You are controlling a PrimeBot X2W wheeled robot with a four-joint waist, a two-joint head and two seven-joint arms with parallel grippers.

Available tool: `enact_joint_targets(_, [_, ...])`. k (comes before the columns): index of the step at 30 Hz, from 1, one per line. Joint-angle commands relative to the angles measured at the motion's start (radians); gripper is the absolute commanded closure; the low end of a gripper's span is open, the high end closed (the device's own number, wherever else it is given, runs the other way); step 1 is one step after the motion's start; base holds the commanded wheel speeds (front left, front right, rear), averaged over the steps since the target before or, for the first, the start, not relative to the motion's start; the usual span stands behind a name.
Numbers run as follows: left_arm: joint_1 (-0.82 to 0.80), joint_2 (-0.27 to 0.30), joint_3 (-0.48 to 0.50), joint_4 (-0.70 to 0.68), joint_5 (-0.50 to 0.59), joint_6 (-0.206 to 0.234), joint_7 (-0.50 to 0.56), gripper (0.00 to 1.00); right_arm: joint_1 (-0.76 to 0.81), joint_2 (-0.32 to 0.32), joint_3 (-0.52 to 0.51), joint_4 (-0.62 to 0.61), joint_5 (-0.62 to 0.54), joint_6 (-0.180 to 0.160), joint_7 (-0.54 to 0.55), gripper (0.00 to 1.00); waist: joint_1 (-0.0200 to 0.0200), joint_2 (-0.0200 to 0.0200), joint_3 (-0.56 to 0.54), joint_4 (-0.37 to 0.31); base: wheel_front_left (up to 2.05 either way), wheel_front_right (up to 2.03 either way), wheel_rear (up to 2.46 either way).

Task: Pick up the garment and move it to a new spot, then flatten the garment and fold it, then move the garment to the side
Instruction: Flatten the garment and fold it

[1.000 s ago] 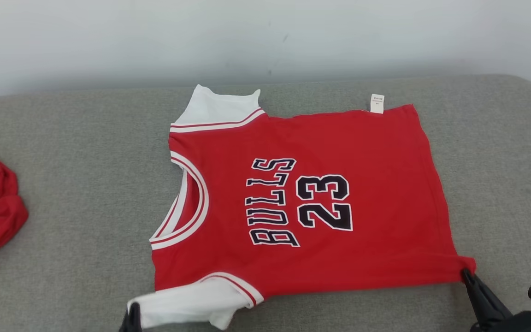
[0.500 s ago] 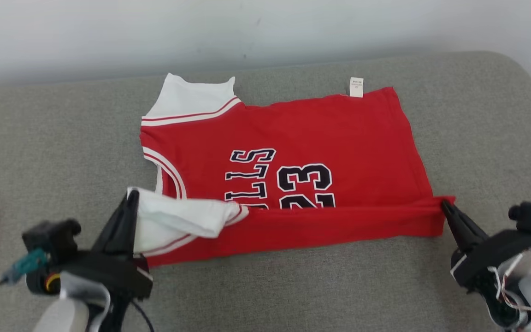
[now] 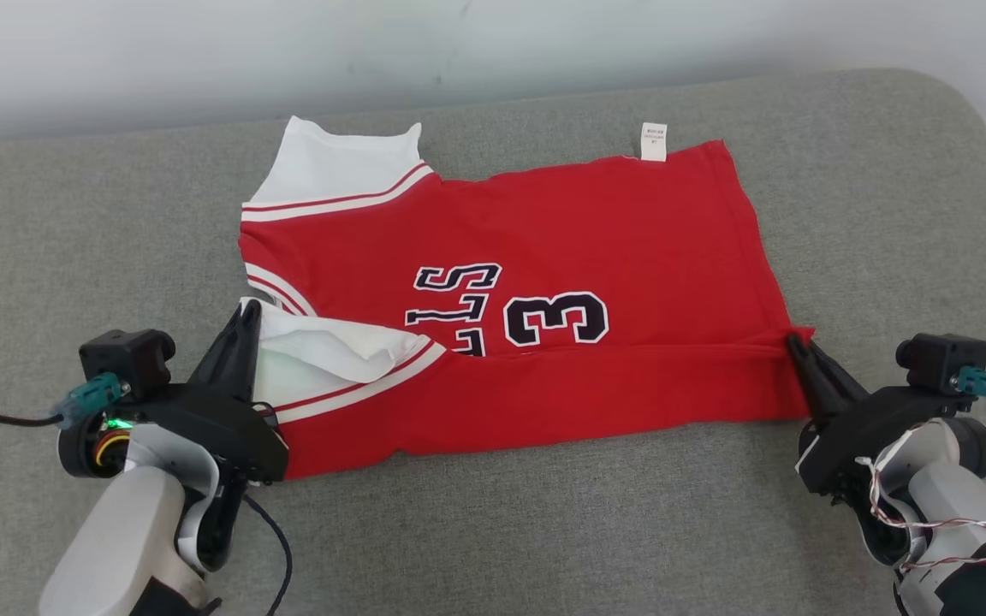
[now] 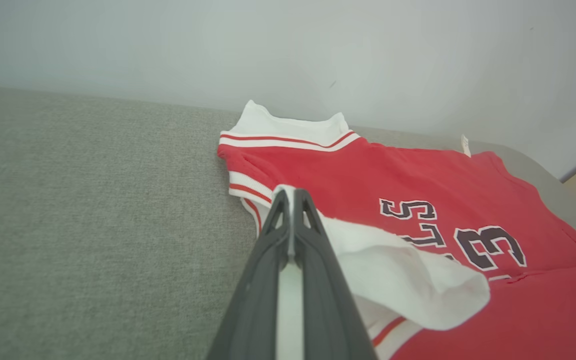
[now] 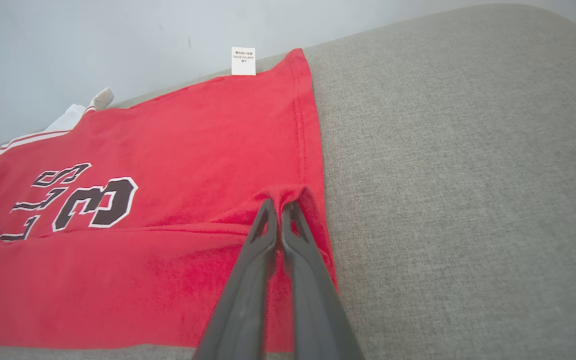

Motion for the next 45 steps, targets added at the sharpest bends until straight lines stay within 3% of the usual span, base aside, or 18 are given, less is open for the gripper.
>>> enact_joint_targets(1, [-0.015,-0.008,-0.007,0.025,0.012,-0.006,-0.026,0.54,-0.001,0.003,0.013,0.014,0.001,0.001,-0.016,0.00,-0.0002,-0.0001,-0.012,0.001,0.00,0.00,0.00])
enact_joint_targets(2, [-0.018,-0.012,-0.010,0.041,0.014,-0.008,-0.043,0.00,0.000,-0.001,0.022,0.018,-0.004,0.001,-0.031,0.00,-0.0002,-0.0001,-0.019,0.001,0.00,0.00,0.00])
enact_joint_targets(7, [0.017,-0.020,-0.004,0.091,0.007,-0.009,-0.109,0.00,0.024,-0.014,0.052,0.050,-0.018,0.001,-0.096,0.00,-0.0002,-0.0001,-0.054,0.006,0.00,0.00,0.00])
enact_joint_targets(15, [0.140,-0.016,-0.001,0.053,0.053,0.008,-0.140,0.00,0.077,-0.022,0.059,0.094,-0.036,0.001,-0.142,0.00,-0.0002,-0.0001,-0.067,0.032,0.00,0.00,0.00])
enact_joint_targets(27, [0.227,-0.030,-0.002,0.061,0.118,0.030,-0.143,0.00,0.057,0.024,0.042,0.165,-0.129,0.001,-0.161,0.00,-0.0002,-0.0001,-0.036,0.030,0.00,0.00,0.00])
enact_joint_targets(33, [0.223,-0.050,-0.002,0.105,0.123,0.019,-0.140,0.00,0.042,0.059,0.039,0.212,-0.145,0.001,-0.162,0.00,-0.0002,-0.0001,-0.031,0.026,0.00,0.00,0.00])
enact_joint_targets(34, [0.219,-0.055,-0.003,0.120,0.119,0.016,-0.141,0.05,0.040,0.065,0.041,0.223,-0.143,0.001,-0.162,0.10,-0.0002,-0.0001,-0.031,0.026,0.00,0.00,0.00])
enact_joint_targets(35, [0.214,-0.059,-0.008,0.137,0.121,0.015,-0.140,0.52,0.037,0.072,0.044,0.234,-0.139,0.001,-0.160,0.55,-0.0002,-0.0001,-0.032,0.027,0.00,0.00,0.00])
enact_joint_targets(36, [0.205,-0.062,-0.015,0.153,0.127,0.012,-0.139,0.69,0.030,0.077,0.046,0.244,-0.137,0.001,-0.160,0.78,-0.0002,-0.0001,-0.033,0.028,0.00,0.00,0.00])
enact_joint_targets(37, [0.196,-0.066,-0.017,0.164,0.126,0.010,-0.138,0.96,0.025,0.083,0.050,0.250,-0.135,0.001,-0.160,1.00,-0.0002,-0.0001,-0.033,0.029,0.00,0.00,0.00])
enact_joint_targets(38, [0.190,-0.070,-0.017,0.174,0.121,0.009,-0.137,1.00,0.022,0.089,0.054,0.253,-0.132,0.001,-0.160,1.00,-0.0002,-0.0001,-0.033,0.029,0.00,0.00,0.00])
enact_joint_targets(45, [0.191,-0.079,-0.015,0.193,0.126,-0.006,-0.138,1.00,0.046,0.075,0.028,0.223,-0.122,0.001,-0.161,1.00,-0.0002,-0.0001,-0.067,0.033,0.00,0.00,0.00])
